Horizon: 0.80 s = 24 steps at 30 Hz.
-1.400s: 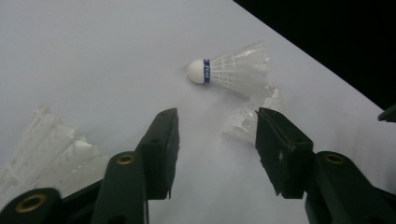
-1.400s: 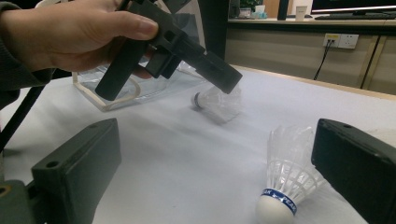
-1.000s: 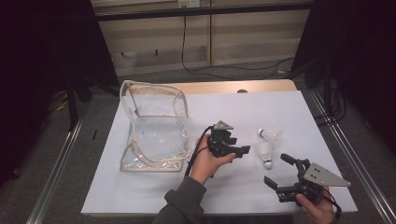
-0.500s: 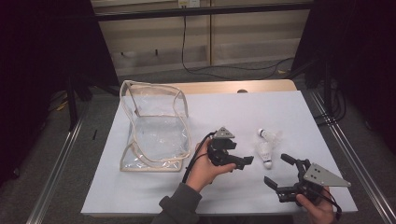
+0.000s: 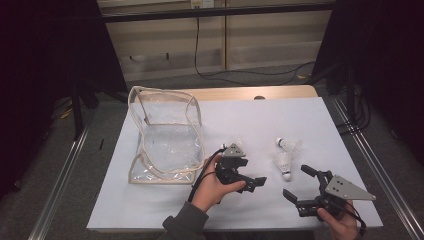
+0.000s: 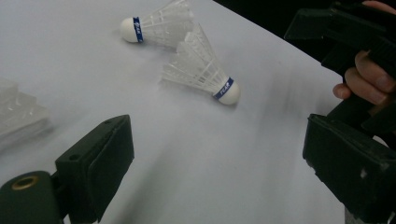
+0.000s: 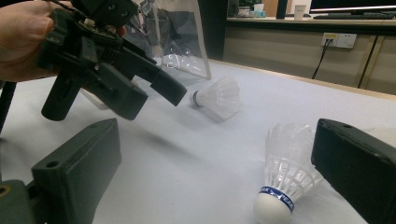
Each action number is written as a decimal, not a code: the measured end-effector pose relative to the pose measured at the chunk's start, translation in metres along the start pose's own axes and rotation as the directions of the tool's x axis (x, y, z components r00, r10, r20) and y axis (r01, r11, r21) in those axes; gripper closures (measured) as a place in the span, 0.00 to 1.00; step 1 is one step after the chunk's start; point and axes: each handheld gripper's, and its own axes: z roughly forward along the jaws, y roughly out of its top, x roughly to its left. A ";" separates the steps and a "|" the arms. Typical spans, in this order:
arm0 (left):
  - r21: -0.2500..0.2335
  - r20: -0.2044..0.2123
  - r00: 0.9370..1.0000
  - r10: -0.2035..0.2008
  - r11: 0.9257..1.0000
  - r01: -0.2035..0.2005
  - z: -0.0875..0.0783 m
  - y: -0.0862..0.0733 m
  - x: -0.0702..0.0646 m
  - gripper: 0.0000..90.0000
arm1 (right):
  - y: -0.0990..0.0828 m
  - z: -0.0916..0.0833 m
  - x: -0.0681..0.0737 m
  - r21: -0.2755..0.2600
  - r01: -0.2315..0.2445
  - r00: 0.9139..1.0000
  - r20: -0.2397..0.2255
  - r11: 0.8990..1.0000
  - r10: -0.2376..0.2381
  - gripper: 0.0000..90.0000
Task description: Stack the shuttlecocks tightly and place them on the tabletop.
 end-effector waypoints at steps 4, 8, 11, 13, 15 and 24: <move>-0.002 0.015 1.000 -0.003 1.000 0.003 -0.002 -0.005 -0.004 0.09 | 0.000 0.000 -0.001 -0.004 0.002 1.000 -0.001 1.000 -0.002 0.01; -0.004 0.023 1.000 0.000 1.000 0.000 -0.005 -0.010 -0.004 0.09 | 0.000 0.000 0.000 -0.006 0.004 1.000 -0.001 1.000 -0.004 0.01; -0.007 0.033 0.999 -0.002 1.000 0.002 -0.006 -0.014 -0.005 0.09 | 0.000 0.000 0.000 -0.003 0.007 1.000 0.000 1.000 -0.007 0.01; -0.003 0.045 0.999 0.000 1.000 0.000 -0.007 -0.017 -0.006 0.08 | 0.000 0.000 0.000 -0.002 0.005 1.000 0.001 1.000 -0.005 0.01; 0.003 0.049 0.999 0.006 1.000 -0.006 -0.008 -0.021 -0.006 0.08 | 0.000 0.000 0.000 -0.002 0.005 1.000 0.003 1.000 -0.005 0.01; -0.004 0.036 0.999 0.003 1.000 -0.003 -0.020 -0.033 -0.002 0.07 | 0.000 -0.001 0.000 0.000 0.012 1.000 0.006 1.000 -0.012 0.01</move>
